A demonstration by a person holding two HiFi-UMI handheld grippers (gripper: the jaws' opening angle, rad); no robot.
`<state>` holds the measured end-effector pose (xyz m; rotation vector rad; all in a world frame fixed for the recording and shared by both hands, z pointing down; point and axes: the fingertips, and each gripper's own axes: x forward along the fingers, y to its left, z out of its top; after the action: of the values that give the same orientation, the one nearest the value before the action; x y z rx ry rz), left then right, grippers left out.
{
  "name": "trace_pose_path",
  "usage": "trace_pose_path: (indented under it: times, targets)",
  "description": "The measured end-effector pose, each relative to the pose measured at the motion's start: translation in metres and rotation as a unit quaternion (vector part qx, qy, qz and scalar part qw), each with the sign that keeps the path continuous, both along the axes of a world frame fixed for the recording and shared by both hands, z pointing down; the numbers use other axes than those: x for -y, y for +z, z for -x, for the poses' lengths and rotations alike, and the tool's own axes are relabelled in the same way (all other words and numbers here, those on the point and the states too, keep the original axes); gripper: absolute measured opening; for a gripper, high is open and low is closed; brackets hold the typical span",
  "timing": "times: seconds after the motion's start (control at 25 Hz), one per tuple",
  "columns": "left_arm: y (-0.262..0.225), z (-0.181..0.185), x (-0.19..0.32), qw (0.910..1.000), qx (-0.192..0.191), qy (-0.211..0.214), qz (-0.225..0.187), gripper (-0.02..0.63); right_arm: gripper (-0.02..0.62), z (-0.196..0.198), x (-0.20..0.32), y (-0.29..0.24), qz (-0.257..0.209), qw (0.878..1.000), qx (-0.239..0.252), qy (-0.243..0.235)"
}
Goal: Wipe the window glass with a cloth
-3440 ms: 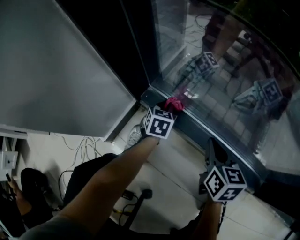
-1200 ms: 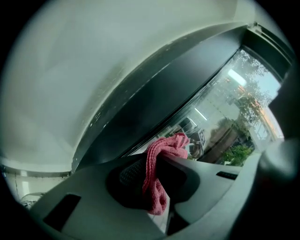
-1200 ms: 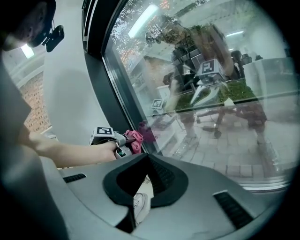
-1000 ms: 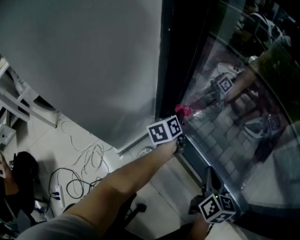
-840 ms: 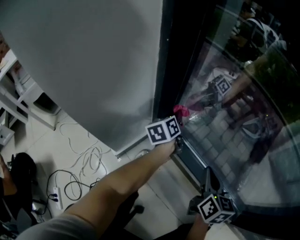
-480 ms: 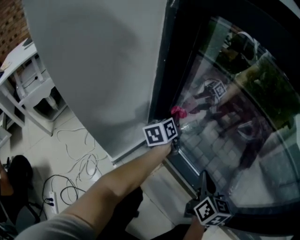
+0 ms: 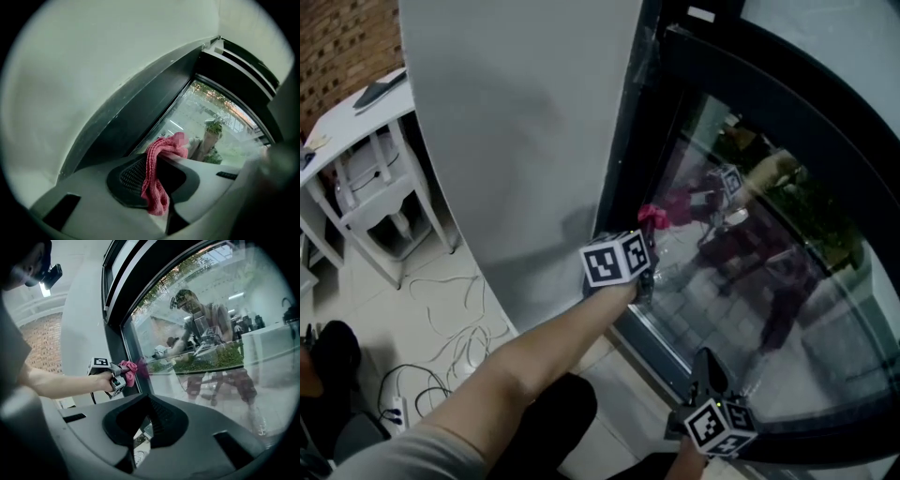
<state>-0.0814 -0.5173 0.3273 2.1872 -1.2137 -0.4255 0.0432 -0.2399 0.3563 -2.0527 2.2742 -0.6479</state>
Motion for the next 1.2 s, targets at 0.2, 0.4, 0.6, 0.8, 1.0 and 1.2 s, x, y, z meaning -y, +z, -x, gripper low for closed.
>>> trace_pose_path:
  times: [0.2, 0.4, 0.6, 0.8, 1.0, 1.2]
  targets:
    - [-0.048, 0.003, 0.000, 0.9995, -0.007, 0.001, -0.032, 0.044, 0.000, -0.002, -0.007, -0.018, -0.017, 1.000, -0.005, 0.002]
    - [-0.102, 0.004, -0.004, 0.9971, -0.015, 0.006, -0.075, 0.044, 0.000, 0.000, -0.016, -0.041, -0.028, 1.000, -0.008, 0.008]
    - [-0.154, 0.005, -0.013, 0.9919, -0.022, 0.008, -0.125, 0.044, 0.000, -0.005, -0.028, -0.053, -0.038, 0.999, -0.023, 0.018]
    - [-0.187, 0.014, -0.023, 0.9854, 0.003, -0.003, -0.170, 0.044, 0.000, -0.004, -0.040, -0.063, -0.046, 0.998, -0.034, 0.023]
    - [-0.183, 0.007, -0.029, 0.9807, 0.037, -0.011, -0.192, 0.044, 0.000, -0.013, -0.051, -0.063, -0.041, 0.998, -0.038, 0.035]
    - [-0.181, -0.042, -0.053, 0.9686, 0.075, 0.041, -0.234, 0.044, 0.000, -0.028, -0.064, -0.056, -0.029, 0.997, -0.039, 0.055]
